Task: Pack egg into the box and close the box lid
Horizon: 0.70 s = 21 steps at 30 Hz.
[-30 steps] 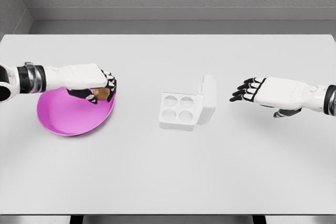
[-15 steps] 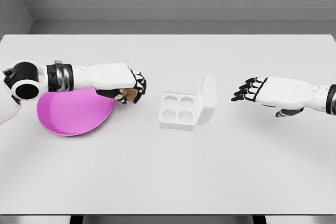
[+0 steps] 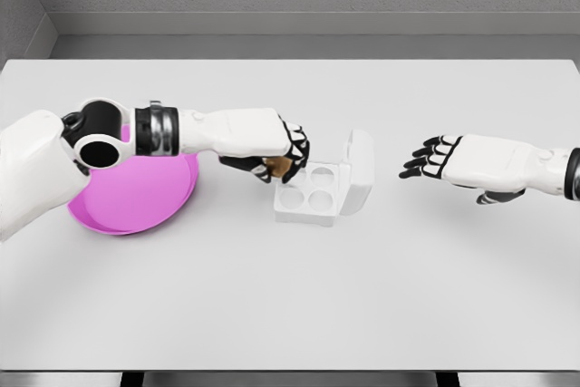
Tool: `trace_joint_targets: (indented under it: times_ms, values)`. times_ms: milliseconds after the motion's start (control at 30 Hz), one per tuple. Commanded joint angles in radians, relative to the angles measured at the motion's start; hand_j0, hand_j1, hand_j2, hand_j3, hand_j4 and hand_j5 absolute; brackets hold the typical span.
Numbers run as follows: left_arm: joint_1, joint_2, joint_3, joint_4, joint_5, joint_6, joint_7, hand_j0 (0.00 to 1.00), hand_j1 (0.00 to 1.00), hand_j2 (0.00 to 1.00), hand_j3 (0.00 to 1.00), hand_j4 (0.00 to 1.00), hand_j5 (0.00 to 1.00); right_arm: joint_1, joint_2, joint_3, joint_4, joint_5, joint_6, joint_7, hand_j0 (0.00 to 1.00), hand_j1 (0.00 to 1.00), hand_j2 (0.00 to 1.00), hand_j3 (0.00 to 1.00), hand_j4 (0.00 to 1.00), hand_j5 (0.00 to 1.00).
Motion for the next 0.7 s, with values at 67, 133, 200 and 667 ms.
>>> trace_joint_targets:
  times_ms: [67,133,200,667]
  values:
    - [0.002,-0.021,-0.009,0.003,0.004,0.003,-0.003,0.27,0.27,0.27,0.27,0.27,0.27,0.0,-0.011,0.0,-0.004,-0.003,0.003,0.0,1.0,1.0,1.0,1.0,1.0,1.0]
    - [0.005,-0.021,-0.009,0.003,-0.01,0.003,-0.004,0.27,0.27,0.27,0.27,0.27,0.27,0.0,-0.011,0.0,-0.007,-0.005,0.003,0.0,1.0,1.0,1.0,1.0,1.0,1.0]
    - [0.006,-0.032,-0.021,0.005,-0.024,0.003,-0.004,0.28,0.28,0.28,0.28,0.28,0.28,0.0,-0.013,0.0,-0.011,-0.005,0.003,0.0,1.0,1.0,1.0,1.0,1.0,1.0]
    - [0.006,-0.035,-0.058,0.018,-0.025,0.003,-0.003,0.39,0.39,0.39,0.39,0.39,0.39,0.002,-0.013,0.0,-0.027,-0.005,0.003,0.0,1.0,1.0,1.0,1.0,1.0,1.0]
